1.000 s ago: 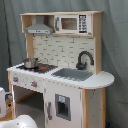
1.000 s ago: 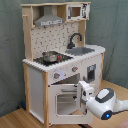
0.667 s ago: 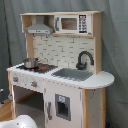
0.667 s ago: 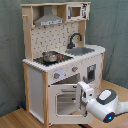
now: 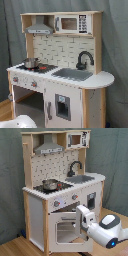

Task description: Play with the kitchen

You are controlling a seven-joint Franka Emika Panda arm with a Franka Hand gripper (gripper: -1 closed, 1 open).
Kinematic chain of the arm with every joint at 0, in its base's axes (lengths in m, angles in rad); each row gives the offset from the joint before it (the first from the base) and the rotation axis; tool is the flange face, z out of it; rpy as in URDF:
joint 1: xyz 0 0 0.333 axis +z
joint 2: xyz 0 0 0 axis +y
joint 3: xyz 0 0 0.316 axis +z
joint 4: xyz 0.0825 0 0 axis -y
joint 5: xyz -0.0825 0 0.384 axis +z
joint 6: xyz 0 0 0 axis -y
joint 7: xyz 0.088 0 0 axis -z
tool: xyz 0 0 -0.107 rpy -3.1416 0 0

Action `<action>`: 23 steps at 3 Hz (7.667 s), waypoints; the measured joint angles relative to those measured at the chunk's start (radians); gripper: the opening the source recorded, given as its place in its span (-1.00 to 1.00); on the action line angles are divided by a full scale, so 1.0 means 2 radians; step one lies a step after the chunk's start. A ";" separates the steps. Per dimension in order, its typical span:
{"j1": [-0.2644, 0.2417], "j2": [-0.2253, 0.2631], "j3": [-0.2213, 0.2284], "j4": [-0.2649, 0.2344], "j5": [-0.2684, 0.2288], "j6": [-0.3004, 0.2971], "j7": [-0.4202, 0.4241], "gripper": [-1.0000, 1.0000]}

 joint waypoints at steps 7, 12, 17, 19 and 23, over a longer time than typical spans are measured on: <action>0.043 0.099 -0.134 -0.012 0.019 -0.039 -0.393 1.00; 0.144 0.219 -0.180 -0.028 0.057 -0.191 -0.547 1.00; 0.171 0.265 -0.296 -0.033 0.175 -0.266 -0.766 1.00; 0.172 0.297 -0.301 -0.054 0.255 -0.272 -0.848 1.00; 0.157 0.421 -0.307 -0.080 0.303 -0.245 -0.990 1.00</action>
